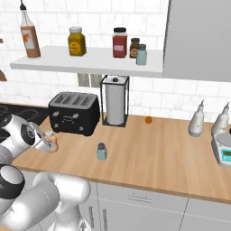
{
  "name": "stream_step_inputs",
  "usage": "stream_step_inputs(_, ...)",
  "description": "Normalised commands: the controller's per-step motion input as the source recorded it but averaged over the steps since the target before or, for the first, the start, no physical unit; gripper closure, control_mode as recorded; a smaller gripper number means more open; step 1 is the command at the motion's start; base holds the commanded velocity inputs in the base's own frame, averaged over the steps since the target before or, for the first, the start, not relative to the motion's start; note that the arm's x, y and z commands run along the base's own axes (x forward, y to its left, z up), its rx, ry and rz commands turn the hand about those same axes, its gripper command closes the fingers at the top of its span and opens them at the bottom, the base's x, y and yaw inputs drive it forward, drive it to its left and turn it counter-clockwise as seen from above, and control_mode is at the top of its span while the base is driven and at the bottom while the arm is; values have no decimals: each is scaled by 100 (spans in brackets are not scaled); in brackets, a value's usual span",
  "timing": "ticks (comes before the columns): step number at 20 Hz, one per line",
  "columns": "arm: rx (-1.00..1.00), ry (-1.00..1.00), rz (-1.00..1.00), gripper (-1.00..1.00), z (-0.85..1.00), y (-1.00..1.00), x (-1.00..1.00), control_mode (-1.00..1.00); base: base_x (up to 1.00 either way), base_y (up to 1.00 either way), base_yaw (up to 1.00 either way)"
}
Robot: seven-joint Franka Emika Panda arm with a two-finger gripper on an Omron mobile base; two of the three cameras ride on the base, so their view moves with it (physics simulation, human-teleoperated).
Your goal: Put the shaker and condiment bottle from the counter next to their counterparts in the cabinet.
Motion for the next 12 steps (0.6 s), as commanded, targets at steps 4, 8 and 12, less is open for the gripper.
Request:
stream_step_inputs(4,0,0,0,100,0,0,0,-100,0,0,0)
stream_step_inputs(8,0,0,0,100,0,0,0,-100,0,0,0)
stream_step_inputs(12,0,0,0,100,0,17,1,-100,0,0,0)
